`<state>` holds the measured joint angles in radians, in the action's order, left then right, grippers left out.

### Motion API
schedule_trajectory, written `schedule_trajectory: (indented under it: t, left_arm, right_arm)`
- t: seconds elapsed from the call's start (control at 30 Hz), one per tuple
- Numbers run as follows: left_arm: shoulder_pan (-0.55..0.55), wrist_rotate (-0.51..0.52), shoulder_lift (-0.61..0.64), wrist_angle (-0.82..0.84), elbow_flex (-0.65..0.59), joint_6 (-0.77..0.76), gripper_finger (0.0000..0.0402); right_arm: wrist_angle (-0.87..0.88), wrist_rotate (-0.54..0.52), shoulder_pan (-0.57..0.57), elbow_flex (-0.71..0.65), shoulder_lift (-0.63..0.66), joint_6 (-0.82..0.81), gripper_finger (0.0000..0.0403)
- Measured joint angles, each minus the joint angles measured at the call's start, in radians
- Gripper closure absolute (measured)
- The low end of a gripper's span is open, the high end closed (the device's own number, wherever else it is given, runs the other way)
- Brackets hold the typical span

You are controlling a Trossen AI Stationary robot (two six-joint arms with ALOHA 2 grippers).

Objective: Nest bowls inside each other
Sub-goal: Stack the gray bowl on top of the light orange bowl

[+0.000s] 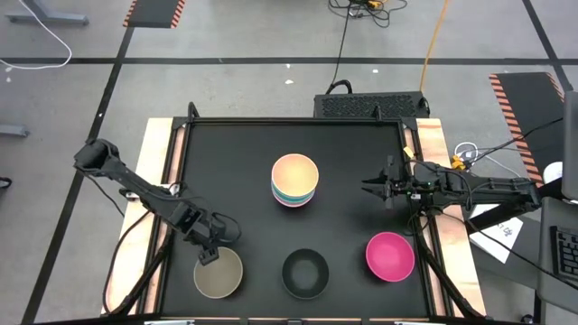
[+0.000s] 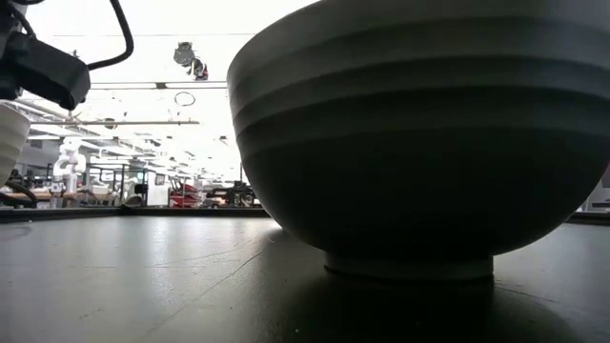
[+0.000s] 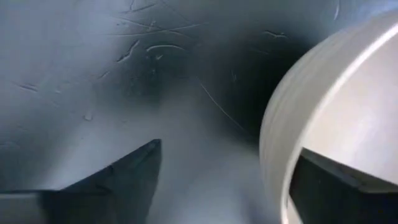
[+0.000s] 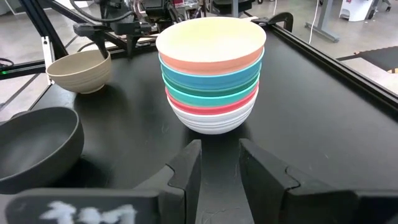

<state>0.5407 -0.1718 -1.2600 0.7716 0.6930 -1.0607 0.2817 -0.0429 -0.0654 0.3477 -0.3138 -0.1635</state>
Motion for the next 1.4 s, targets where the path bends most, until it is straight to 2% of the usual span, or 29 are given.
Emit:
schedule_trajectory:
  t: [0.13,0.3,0.37,0.6,0.83,1.0,1.23,1.4]
  left_arm:
    - [-0.012,0.001,-0.027,-0.027,0.000,-0.002,0.0193]
    - [-0.033,0.044,-0.029,-0.056,0.000,-0.018,0.0348]
    - [-0.037,0.048,-0.023,-0.089,-0.001,-0.003,0.0385]
    - [-0.076,0.061,-0.015,-0.272,-0.001,0.137,0.0395]
    - [-0.217,0.057,0.003,-0.459,0.018,0.353,0.0396]
    - [-0.344,0.049,0.012,-0.452,0.118,0.554,0.0397]
    - [-0.468,0.042,0.014,-0.312,0.342,0.813,0.0398]
    - [-0.575,0.089,-0.001,-0.246,0.467,0.922,0.0397]
  right_arm:
    - [0.000,0.000,0.000,0.000,0.000,0.007,0.0303]
    - [0.000,0.000,0.000,0.000,0.000,0.019,0.0303]
    - [0.000,0.000,0.000,0.000,0.000,0.019,0.0303]
    - [-0.052,0.000,0.000,-0.050,-0.001,0.019,0.0303]
    - [-0.111,0.000,0.000,-0.088,-0.001,0.027,0.0303]
    - [-0.154,0.000,0.000,-0.088,0.001,0.048,0.0303]
    - [-0.151,0.021,0.000,-0.066,0.011,0.075,0.0303]
    - [-0.146,0.021,0.000,-0.066,0.028,0.079,0.0303]
